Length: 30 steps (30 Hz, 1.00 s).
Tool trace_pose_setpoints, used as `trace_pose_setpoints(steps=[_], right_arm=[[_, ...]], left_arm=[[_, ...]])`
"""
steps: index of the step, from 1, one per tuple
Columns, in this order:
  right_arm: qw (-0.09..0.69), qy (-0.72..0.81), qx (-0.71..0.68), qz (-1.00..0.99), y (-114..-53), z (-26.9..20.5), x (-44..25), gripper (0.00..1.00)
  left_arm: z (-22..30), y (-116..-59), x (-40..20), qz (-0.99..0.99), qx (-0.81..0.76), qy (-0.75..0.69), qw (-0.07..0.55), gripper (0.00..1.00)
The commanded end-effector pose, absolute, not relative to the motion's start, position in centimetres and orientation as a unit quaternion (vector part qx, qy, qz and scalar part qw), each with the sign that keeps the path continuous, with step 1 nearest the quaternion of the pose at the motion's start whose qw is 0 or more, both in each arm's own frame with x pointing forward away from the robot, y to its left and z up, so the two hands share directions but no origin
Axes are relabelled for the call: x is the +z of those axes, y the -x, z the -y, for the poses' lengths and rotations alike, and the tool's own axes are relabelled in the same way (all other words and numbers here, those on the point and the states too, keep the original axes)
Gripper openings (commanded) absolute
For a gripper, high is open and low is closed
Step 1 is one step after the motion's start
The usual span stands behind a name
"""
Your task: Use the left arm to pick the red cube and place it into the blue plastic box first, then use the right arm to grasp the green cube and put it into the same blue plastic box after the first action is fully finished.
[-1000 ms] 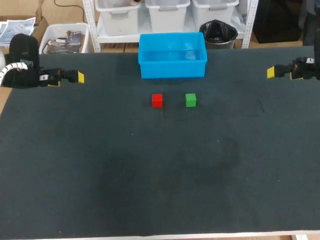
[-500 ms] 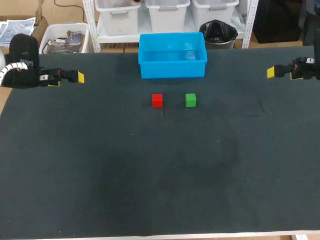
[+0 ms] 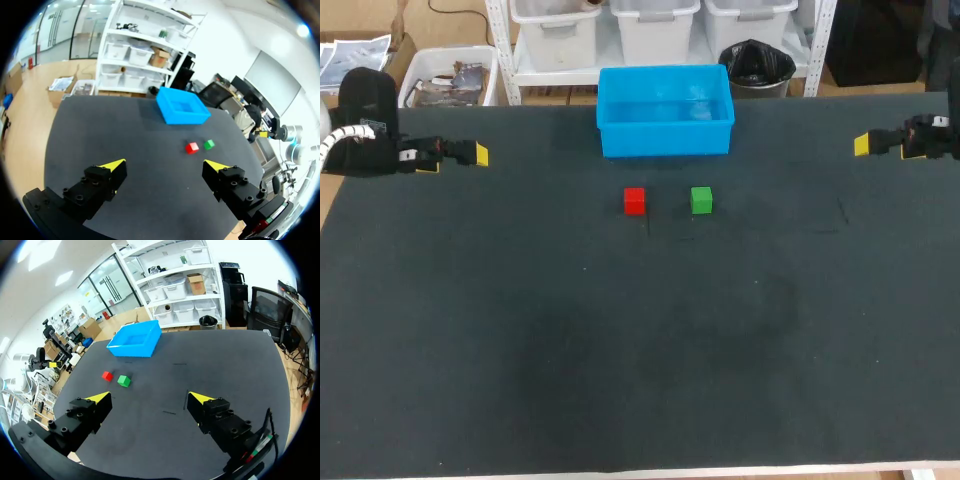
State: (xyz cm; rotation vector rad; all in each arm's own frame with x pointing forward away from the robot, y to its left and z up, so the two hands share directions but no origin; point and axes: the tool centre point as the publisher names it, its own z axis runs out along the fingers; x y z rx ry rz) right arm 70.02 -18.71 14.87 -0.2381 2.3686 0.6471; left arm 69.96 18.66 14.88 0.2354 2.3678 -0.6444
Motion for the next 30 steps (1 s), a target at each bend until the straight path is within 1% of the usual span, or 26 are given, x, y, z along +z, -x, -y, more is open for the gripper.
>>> trace_pose_setpoints(steps=[1, 8, 14, 19, 30], right_arm=[[0.331, 0.090, 0.246, -0.907, -70.0, 18.6, 14.9, 1.00], [0.331, 0.090, 0.246, -0.907, -70.0, 18.6, 14.9, 1.00], [0.331, 0.090, 0.246, -0.907, -70.0, 18.6, 14.9, 1.00], [0.331, 0.090, 0.246, -0.907, -70.0, 18.6, 14.9, 1.00], [0.331, 0.090, 0.246, -0.907, -70.0, 18.6, 14.9, 1.00]], left_arm=[[-18.6, -70.0, 15.0, -0.907, -0.245, -0.089, 0.330, 1.00], [-17.5, -70.4, 14.6, -0.922, -0.198, -0.104, 0.316, 1.00], [-16.5, -70.5, 15.2, -0.925, -0.195, -0.093, 0.313, 1.00], [-15.3, -70.5, 15.1, -0.939, -0.140, -0.099, 0.297, 1.00], [-12.9, -70.3, 15.6, -0.947, -0.110, -0.100, 0.286, 1.00]])
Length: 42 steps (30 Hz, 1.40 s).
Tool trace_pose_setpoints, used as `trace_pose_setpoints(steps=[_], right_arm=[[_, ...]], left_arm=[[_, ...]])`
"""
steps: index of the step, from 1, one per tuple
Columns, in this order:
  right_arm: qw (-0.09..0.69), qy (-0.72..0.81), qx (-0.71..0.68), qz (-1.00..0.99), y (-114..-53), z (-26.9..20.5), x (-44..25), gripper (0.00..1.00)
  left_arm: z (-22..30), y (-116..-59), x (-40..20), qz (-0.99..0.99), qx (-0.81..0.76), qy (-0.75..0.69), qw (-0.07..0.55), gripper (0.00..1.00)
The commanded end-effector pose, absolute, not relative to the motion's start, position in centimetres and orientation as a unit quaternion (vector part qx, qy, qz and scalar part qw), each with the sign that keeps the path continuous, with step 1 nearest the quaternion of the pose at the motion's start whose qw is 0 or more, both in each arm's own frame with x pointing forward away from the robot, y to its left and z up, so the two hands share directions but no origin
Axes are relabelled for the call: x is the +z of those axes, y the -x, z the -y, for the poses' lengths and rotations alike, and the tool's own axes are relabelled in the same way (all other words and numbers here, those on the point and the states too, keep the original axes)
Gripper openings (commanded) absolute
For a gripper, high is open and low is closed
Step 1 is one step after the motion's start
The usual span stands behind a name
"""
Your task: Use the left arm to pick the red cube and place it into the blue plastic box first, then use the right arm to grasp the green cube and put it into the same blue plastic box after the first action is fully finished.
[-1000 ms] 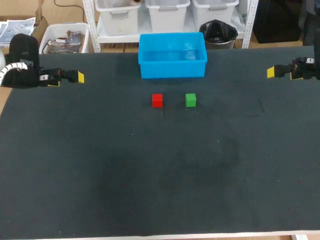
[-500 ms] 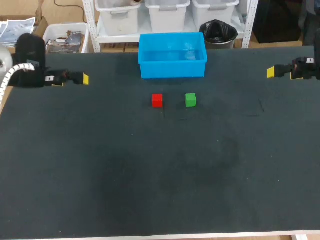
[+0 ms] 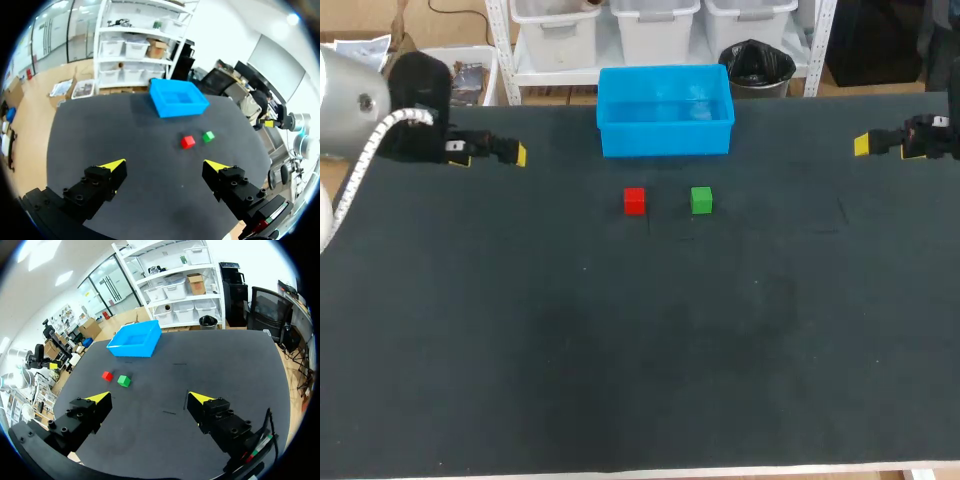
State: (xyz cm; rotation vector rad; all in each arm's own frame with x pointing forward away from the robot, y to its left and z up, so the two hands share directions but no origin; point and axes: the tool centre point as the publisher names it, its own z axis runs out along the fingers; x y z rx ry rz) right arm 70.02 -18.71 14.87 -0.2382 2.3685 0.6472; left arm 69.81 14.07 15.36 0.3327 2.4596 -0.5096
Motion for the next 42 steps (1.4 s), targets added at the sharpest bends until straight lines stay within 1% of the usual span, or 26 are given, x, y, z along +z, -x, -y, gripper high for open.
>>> trace_pose_setpoints(steps=[1, 19, 35, 42], right_arm=[[0.331, 0.090, 0.246, -0.907, -70.0, 18.6, 14.9, 1.00], [0.331, 0.090, 0.246, -0.907, -70.0, 18.6, 14.9, 1.00], [0.331, 0.090, 0.246, -0.907, -70.0, 18.6, 14.9, 1.00], [0.331, 0.090, 0.246, -0.907, -70.0, 18.6, 14.9, 1.00]], left_arm=[[-12.5, -70.4, 15.7, -0.948, -0.105, -0.097, 0.284, 1.00], [-6.6, -72.8, 15.6, -0.966, -0.047, -0.055, 0.248, 1.00], [-3.3, -73.6, 14.4, -0.991, 0.010, -0.011, 0.136, 1.00], [-2.4, -73.8, 13.5, -0.992, 0.035, 0.014, 0.119, 1.00]])
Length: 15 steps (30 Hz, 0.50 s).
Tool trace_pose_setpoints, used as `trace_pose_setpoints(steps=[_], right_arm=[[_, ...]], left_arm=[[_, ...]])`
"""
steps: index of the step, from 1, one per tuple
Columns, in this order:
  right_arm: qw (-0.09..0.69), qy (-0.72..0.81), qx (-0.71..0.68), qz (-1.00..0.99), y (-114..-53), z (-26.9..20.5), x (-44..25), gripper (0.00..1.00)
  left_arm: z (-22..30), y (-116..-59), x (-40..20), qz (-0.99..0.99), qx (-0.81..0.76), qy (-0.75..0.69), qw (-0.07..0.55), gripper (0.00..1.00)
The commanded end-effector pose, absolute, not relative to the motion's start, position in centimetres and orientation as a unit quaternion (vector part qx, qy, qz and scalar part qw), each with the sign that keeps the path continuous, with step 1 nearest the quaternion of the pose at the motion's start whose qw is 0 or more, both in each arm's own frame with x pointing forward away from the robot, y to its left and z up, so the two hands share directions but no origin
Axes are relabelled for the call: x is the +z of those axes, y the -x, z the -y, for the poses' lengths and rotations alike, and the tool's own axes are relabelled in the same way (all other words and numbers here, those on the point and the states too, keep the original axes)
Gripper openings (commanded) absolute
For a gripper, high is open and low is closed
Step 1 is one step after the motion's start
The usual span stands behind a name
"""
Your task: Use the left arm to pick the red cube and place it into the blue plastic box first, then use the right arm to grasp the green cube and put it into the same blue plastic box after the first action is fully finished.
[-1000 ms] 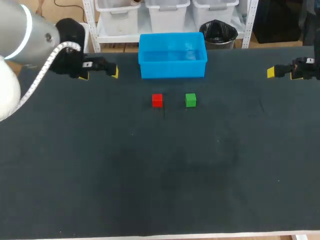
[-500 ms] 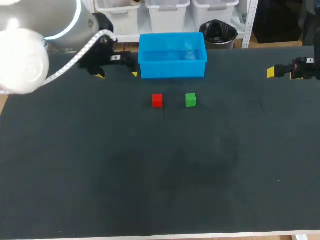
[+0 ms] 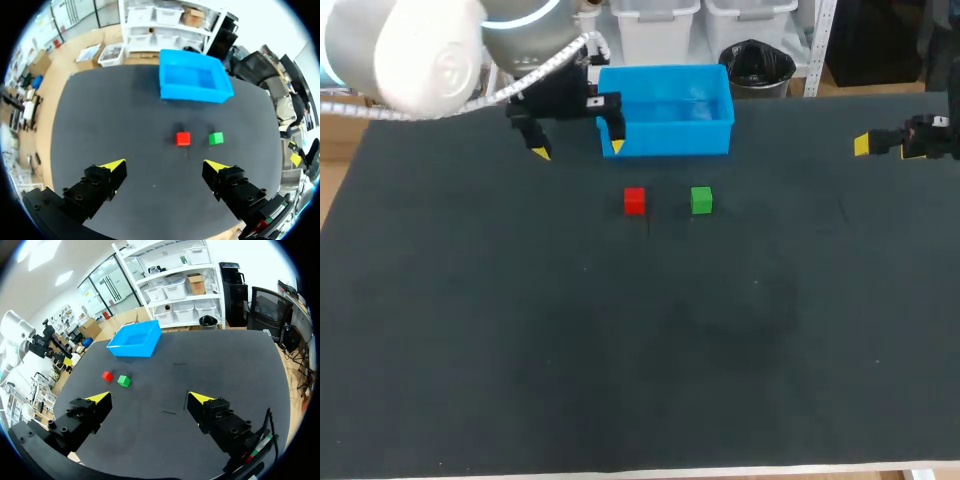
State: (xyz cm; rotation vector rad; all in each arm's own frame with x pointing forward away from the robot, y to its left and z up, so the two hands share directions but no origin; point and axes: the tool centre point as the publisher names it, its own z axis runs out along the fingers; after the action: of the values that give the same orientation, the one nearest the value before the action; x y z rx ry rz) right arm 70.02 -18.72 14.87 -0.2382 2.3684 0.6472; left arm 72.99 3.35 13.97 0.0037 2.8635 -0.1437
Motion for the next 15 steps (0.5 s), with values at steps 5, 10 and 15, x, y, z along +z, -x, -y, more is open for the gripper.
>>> trace_pose_setpoints(steps=[5, 10, 15], right_arm=[[0.331, 0.090, 0.246, -0.907, -70.0, 18.6, 14.9, 1.00], [0.331, 0.090, 0.246, -0.907, -70.0, 18.6, 14.9, 1.00], [0.331, 0.090, 0.246, -0.907, -70.0, 18.6, 14.9, 1.00]], left_arm=[[-1.5, -73.7, 12.8, -0.992, 0.042, 0.027, 0.116, 1.00], [-0.3, -73.7, 12.4, -0.992, 0.039, 0.040, 0.116, 1.00], [0.6, -73.8, 11.9, -0.992, 0.034, 0.051, 0.106, 1.00]])
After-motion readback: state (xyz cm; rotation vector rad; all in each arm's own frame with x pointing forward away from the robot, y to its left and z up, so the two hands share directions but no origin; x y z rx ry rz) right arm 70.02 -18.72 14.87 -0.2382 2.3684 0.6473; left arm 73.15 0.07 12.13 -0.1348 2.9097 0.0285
